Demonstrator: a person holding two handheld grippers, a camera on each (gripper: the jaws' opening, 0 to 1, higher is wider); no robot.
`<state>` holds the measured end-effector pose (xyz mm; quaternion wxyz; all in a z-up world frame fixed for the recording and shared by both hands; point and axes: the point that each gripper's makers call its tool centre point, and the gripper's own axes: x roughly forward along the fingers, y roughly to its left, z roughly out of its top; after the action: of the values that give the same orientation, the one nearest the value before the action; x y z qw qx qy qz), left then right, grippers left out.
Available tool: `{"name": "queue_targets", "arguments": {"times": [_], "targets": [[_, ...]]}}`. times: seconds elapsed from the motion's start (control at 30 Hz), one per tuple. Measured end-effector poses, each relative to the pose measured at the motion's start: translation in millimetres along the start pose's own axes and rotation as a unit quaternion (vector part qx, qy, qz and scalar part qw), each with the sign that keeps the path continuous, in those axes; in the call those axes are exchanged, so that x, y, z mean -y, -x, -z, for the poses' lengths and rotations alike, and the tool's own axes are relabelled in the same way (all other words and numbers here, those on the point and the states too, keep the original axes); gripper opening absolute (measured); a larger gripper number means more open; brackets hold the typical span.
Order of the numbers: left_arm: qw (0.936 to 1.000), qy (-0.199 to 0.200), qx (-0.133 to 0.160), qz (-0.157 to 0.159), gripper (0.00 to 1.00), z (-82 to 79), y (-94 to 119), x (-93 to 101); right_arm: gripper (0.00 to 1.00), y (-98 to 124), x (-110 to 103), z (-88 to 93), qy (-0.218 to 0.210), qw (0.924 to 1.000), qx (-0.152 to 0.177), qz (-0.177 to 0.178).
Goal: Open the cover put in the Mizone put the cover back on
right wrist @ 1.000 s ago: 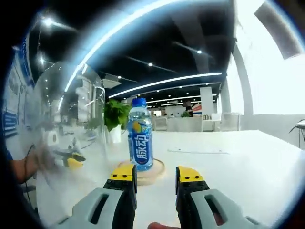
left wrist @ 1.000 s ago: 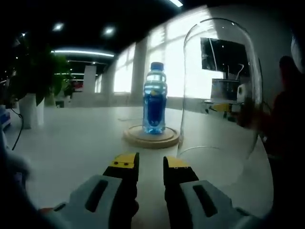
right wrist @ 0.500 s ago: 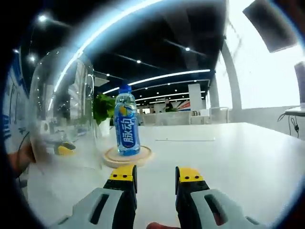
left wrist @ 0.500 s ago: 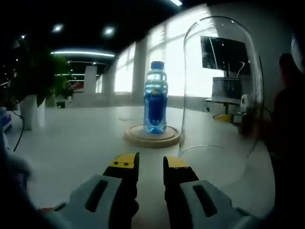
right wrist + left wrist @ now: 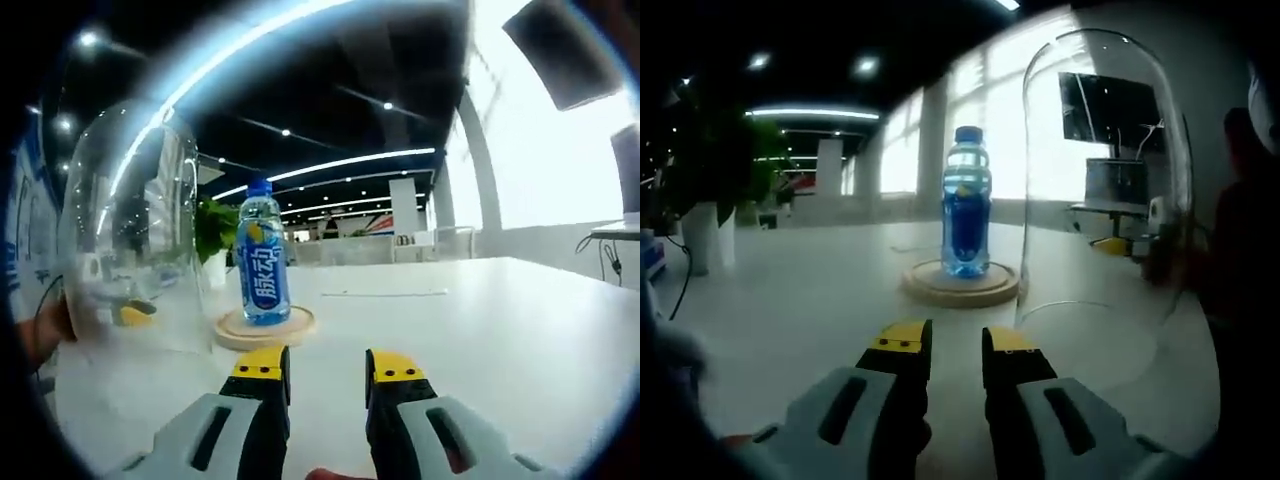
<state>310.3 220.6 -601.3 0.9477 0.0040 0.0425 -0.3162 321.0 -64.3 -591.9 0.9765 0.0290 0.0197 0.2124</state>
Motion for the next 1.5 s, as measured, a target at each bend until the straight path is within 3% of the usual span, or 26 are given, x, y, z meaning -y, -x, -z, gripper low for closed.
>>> {"name": "queue_targets", "arguments": {"times": [0.3, 1.0, 1.5], "targets": [[1.0, -0.004, -0.003, 0.002, 0.15, 1.1, -0.5, 0.9, 0.21, -1.1, -2.3, 1.8, 0.015, 0.9999, -0.006, -0.001], [0.9999, -0.005, -0.015, 0.004, 0.16, 4.3, -0.7, 1.4, 0.21, -0.6, 0.5, 1.0, 0.003, 1.0, -0.002, 0.0], [0.9997, 0.015, -0.013, 0.016, 0.18, 3.2, 0.5, 4.2, 0.21, -0.3, -0.6, 0.7, 0.005, 1.0, -0.001, -0.002]]}}
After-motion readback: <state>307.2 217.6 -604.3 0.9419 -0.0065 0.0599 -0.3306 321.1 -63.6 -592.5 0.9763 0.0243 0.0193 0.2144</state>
